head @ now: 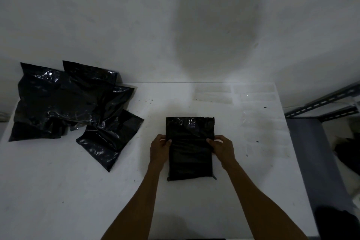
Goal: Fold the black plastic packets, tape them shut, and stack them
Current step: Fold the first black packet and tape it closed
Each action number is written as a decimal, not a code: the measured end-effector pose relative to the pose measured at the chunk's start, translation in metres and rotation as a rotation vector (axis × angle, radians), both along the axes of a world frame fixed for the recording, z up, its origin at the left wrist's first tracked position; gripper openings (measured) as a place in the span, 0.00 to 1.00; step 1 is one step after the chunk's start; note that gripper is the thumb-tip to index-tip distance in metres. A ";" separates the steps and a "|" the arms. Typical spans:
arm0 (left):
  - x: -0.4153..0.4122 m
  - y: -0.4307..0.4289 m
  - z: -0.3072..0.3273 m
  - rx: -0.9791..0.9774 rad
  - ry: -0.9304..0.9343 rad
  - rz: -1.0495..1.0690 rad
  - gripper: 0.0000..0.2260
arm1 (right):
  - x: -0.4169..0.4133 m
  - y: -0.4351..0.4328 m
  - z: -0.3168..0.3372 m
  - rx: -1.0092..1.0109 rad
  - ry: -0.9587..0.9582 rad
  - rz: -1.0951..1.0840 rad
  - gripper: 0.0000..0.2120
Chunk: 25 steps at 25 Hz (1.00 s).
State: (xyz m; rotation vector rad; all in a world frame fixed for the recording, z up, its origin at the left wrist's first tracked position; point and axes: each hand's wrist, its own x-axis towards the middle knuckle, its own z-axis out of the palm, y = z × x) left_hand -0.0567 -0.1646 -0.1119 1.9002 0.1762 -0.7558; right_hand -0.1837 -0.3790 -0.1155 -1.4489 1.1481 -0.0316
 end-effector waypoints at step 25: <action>0.007 0.026 0.015 -0.170 0.219 0.049 0.09 | -0.021 -0.011 0.022 -0.023 -0.175 0.104 0.10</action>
